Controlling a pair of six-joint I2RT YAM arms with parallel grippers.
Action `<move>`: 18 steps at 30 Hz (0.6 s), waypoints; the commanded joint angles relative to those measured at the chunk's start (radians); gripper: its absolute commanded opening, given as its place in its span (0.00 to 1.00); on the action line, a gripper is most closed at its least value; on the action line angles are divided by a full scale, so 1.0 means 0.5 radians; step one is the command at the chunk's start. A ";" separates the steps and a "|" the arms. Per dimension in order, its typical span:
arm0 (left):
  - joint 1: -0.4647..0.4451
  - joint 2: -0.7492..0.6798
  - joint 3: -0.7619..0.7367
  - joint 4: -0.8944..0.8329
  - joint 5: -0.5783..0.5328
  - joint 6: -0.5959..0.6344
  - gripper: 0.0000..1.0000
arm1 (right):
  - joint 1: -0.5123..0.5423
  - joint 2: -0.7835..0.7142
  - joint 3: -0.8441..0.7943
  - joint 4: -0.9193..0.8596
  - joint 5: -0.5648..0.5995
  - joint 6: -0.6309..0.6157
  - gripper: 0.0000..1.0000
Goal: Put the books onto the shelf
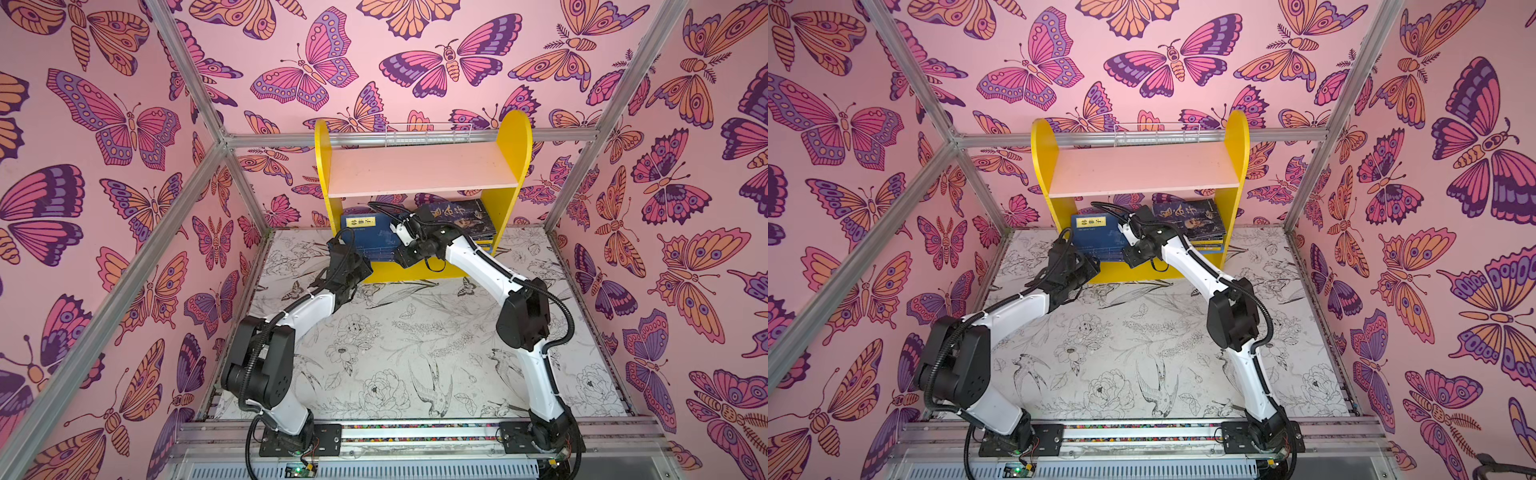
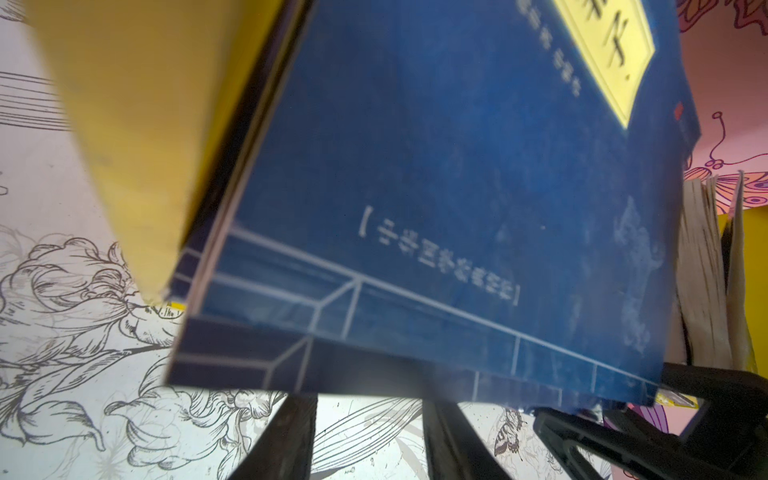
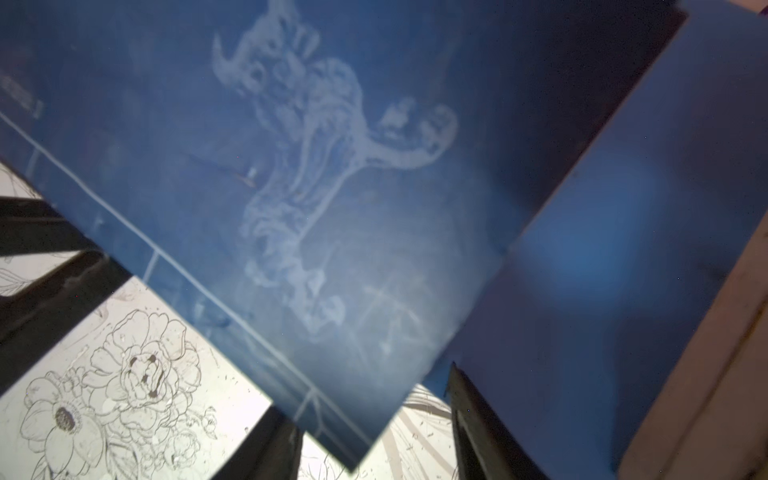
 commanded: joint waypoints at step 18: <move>0.009 -0.363 -0.048 -0.083 -0.139 0.093 0.45 | 0.001 -0.584 -0.630 0.340 0.006 0.142 0.57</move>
